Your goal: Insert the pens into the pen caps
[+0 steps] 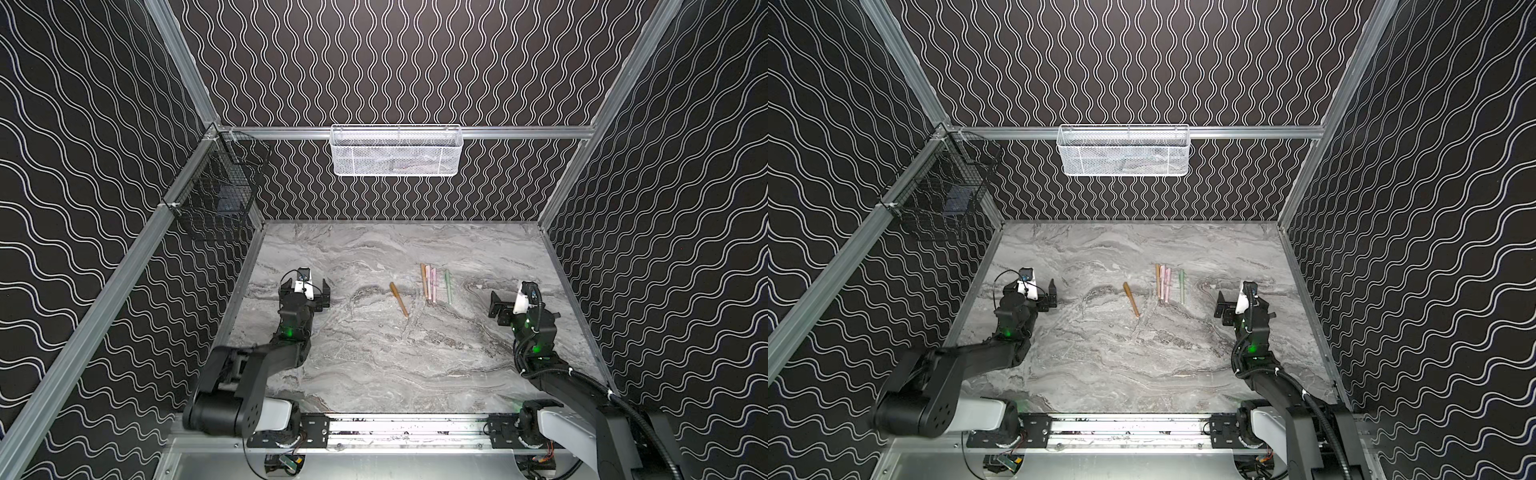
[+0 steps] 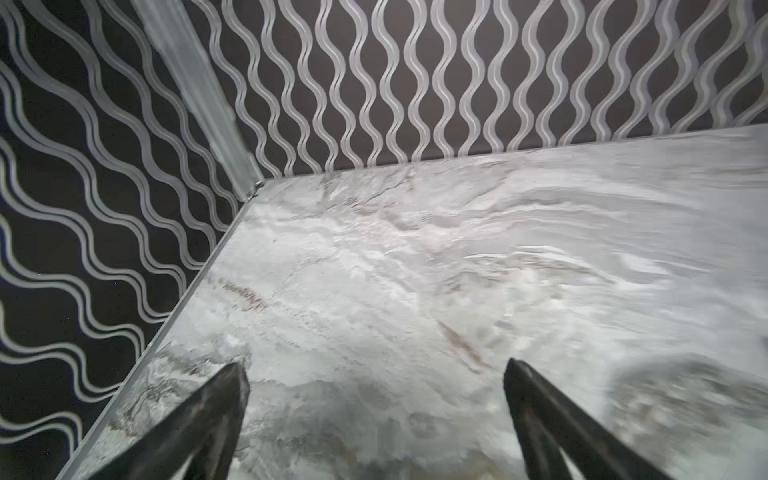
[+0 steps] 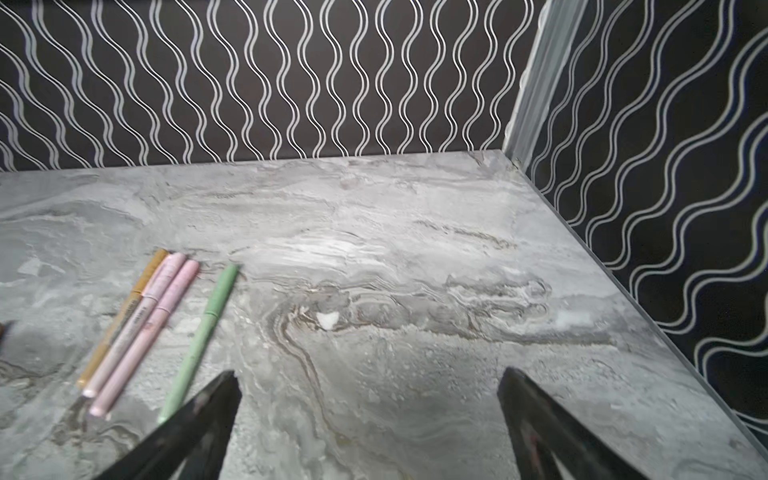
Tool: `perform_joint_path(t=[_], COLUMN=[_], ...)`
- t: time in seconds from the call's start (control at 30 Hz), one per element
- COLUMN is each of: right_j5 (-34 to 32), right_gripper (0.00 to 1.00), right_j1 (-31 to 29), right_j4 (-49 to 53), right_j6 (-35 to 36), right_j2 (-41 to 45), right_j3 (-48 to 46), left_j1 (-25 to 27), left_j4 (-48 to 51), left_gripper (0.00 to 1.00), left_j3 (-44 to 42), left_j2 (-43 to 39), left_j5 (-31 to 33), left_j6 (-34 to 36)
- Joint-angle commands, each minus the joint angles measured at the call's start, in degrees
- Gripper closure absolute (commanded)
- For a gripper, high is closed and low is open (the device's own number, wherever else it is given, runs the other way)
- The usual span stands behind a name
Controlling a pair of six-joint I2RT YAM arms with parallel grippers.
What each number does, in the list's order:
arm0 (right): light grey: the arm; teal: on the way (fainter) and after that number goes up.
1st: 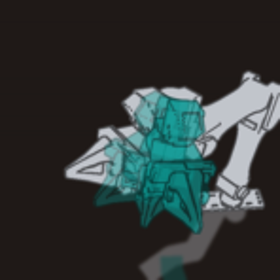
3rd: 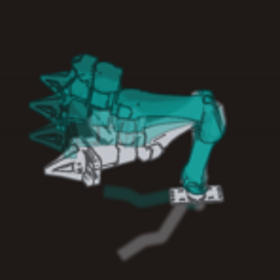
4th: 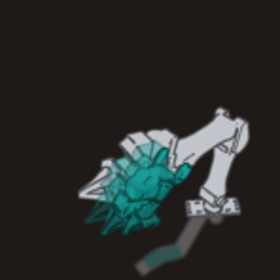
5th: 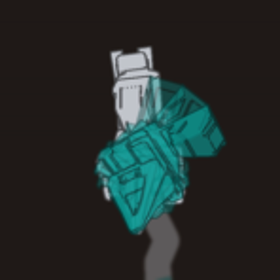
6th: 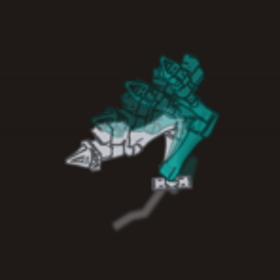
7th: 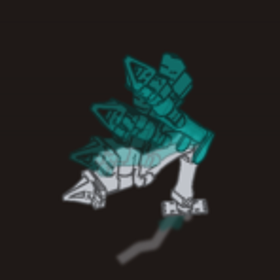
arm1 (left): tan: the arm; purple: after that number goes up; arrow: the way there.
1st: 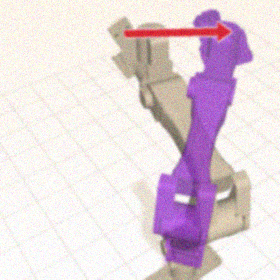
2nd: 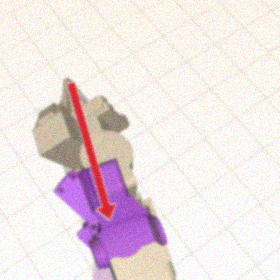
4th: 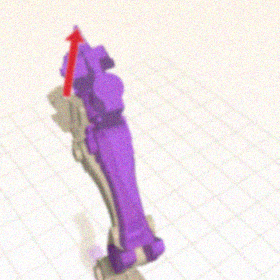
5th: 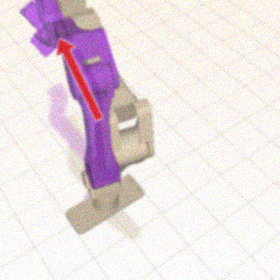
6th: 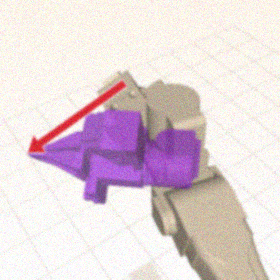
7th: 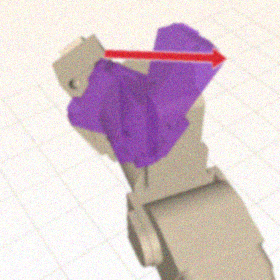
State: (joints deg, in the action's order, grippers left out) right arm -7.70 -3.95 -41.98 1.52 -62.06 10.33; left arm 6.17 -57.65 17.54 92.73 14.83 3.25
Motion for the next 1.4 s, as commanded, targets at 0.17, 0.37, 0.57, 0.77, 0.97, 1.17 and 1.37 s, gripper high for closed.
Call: perform_joint_path(t=[0.17, 0.37, 0.57, 0.77, 0.97, 1.17, 1.37], right_j5=[0.3, -6.5, -7.0, -6.6, -6.6, -6.5, -6.7], right_gripper=[0.0, 0.0, 0.0, 0.0, 0.0, 0.0, 0.0], right_j1=[0.8, 0.6, 5.7, 5.7, 5.7, 5.7, 5.6], right_j4=[-25.9, -44.3, -25.4, -27.5, -27.5, -27.4, -27.5], right_j6=[2.1, 1.6, -5.0, -4.5, -4.4, -4.4, -4.2], right_j2=[-11.4, -27.3, -25.7, -26.2, -26.1, -26.1, -26.0], right_j3=[-3.5, -4.6, 4.3, 3.7, 3.7, 3.7, 3.7], left_j1=[-1.9, -1.8, -1.7, -1.6, -1.5, -1.5, -1.2], left_j4=[-3.3, -3.4, -3.3, -3.7, -4.2, -3.9, -2.5], left_gripper=[0.01, 0.01, 0.01, 0.01, 0.01, 0.01, 0.01], left_j3=[2.3, 2.4, 2.4, 2.5, 2.5, 2.5, 3.5], left_j2=[2.0, 2.2, 2.2, 2.4, 2.6, 2.6, 3.0], left_j5=[-1.6, -1.5, -1.4, -1.3, -1.2, -1.1, -1.2], left_j6=[-1.7, -1.7, -1.5, -1.3, -1.2, -1.1, -0.8])
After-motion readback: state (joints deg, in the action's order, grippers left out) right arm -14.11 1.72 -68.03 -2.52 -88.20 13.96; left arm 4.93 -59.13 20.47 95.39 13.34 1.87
